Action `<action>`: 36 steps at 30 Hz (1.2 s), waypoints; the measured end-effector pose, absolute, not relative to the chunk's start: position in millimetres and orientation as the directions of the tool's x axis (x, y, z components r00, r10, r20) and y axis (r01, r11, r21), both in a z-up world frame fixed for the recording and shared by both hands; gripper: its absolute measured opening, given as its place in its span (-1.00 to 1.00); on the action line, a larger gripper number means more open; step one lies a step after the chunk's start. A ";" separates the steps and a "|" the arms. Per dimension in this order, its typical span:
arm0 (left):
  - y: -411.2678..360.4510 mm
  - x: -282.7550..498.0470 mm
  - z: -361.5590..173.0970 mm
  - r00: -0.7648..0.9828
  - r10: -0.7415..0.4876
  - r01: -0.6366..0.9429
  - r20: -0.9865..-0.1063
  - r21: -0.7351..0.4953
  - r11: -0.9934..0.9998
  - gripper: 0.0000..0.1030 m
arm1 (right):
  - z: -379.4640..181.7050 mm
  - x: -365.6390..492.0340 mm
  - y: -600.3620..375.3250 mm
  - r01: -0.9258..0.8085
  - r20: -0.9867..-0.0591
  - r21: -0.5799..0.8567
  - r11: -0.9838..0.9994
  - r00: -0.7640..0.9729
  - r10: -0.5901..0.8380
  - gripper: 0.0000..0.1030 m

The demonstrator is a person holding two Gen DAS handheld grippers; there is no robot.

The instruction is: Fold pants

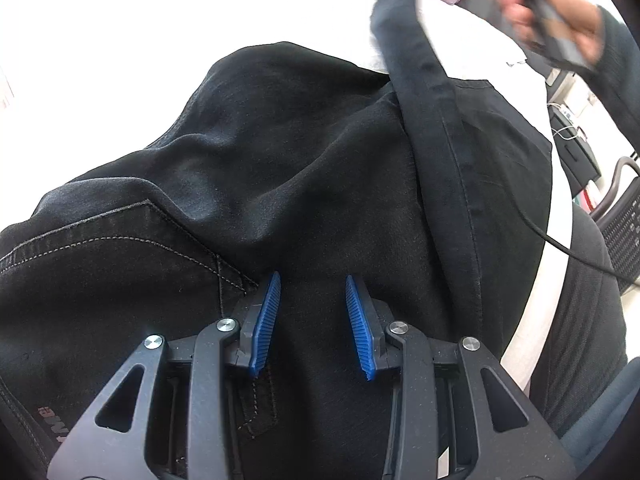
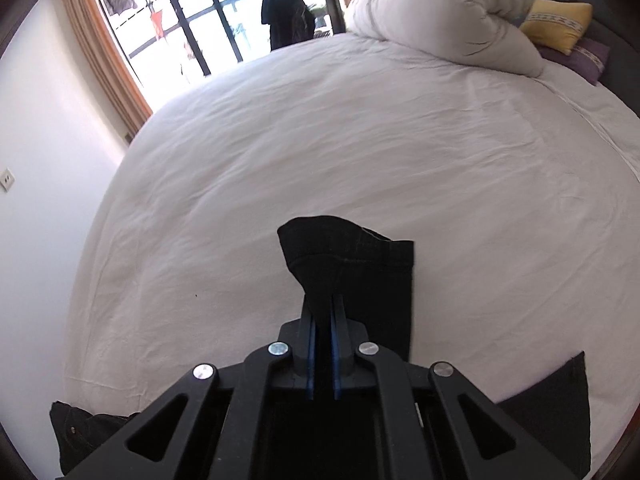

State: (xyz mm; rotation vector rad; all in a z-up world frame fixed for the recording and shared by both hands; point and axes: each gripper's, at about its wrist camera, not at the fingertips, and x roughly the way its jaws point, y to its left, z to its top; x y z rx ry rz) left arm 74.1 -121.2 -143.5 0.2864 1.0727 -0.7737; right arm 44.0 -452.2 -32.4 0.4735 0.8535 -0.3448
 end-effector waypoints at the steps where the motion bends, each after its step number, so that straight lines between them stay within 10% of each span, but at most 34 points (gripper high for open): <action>1: -121.4 73.9 -143.3 0.250 -0.425 0.689 -0.870 -0.149 0.710 -0.37 | -25.8 20.6 -461.5 0.491 -0.763 0.282 0.824 0.636 -0.117 -0.87; 13: -133.5 80.3 -137.7 0.240 -0.386 0.653 -0.891 -0.146 0.743 -0.36 | -105.9 -210.1 -527.7 0.750 -0.748 0.482 0.454 0.622 -0.232 -0.87; 36: -179.7 67.4 -132.6 0.306 -0.290 0.585 -0.907 -0.061 0.809 -0.25 | -169.1 -280.8 -561.5 0.676 -0.666 0.723 0.139 0.737 -0.121 -0.79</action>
